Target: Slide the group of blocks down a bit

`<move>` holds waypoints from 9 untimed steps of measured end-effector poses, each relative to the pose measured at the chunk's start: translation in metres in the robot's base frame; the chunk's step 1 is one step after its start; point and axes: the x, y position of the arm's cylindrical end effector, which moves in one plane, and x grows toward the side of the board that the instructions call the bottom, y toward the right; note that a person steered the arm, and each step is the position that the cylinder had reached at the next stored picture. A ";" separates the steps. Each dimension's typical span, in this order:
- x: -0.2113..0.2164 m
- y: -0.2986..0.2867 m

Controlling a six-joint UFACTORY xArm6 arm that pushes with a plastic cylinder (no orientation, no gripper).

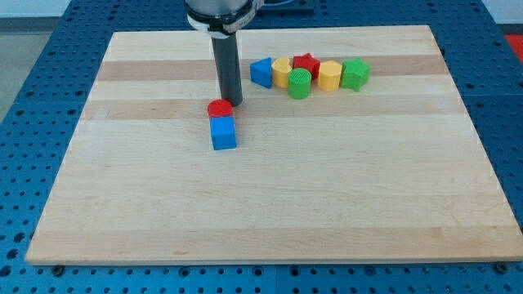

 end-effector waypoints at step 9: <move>-0.075 0.152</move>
